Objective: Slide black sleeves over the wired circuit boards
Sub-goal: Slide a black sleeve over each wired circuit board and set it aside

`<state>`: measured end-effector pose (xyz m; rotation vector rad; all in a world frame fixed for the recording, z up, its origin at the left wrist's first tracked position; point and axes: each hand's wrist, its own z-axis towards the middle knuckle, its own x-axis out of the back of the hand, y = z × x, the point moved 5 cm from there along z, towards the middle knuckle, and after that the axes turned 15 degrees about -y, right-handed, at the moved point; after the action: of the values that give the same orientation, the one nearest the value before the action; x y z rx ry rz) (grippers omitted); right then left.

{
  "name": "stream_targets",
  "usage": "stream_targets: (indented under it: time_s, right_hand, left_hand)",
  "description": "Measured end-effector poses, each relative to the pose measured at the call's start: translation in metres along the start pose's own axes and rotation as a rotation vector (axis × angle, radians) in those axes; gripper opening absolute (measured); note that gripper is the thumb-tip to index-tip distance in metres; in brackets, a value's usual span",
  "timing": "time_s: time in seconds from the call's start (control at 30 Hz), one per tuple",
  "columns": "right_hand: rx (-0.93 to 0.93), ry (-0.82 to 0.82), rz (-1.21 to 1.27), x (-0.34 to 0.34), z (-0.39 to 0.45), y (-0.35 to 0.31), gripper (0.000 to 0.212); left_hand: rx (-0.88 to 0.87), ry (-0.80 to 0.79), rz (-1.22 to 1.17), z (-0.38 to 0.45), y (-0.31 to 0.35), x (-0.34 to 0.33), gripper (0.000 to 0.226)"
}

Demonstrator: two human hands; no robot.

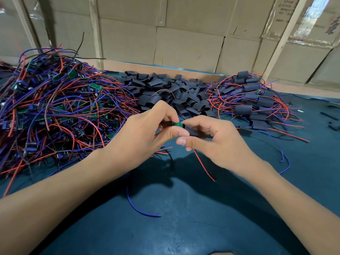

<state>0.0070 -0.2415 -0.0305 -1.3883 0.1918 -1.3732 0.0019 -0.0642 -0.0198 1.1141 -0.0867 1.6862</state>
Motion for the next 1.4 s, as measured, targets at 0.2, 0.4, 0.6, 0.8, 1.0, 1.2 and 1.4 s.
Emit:
stream_targets:
  time_s: [0.2, 0.4, 0.6, 0.8, 1.0, 1.2, 1.4]
  right_hand:
    - [-0.014, 0.011, 0.062, -0.004, 0.001, 0.004, 0.026]
    - [0.034, 0.099, 0.086, 0.007, 0.001, 0.003, 0.021]
    - [0.08, 0.09, -0.143, 0.01, -0.003, -0.003, 0.026]
    - [0.106, 0.083, -0.292, 0.01, -0.002, -0.003, 0.026]
    - [0.041, 0.32, -0.764, 0.077, -0.016, 0.007, 0.027]
    - [-0.002, 0.613, -0.66, 0.165, -0.056, 0.029, 0.021]
    - [-0.089, 0.463, -0.779, 0.181, -0.063, 0.06, 0.032]
  left_hand:
    - [0.018, -0.049, 0.019, 0.002, 0.0, -0.002, 0.026]
    - [-0.134, -0.121, 0.093, 0.004, 0.004, -0.002, 0.018]
    - [-0.224, -0.047, 0.133, 0.005, 0.003, -0.001, 0.023]
    - [-0.226, -0.043, 0.144, 0.004, 0.004, -0.001, 0.019]
    - [-0.009, -0.111, 0.392, 0.008, -0.021, 0.012, 0.027]
    - [0.333, -0.529, 0.402, 0.001, -0.058, 0.004, 0.044]
    - [0.303, -0.596, 0.365, 0.0, -0.056, -0.003, 0.047]
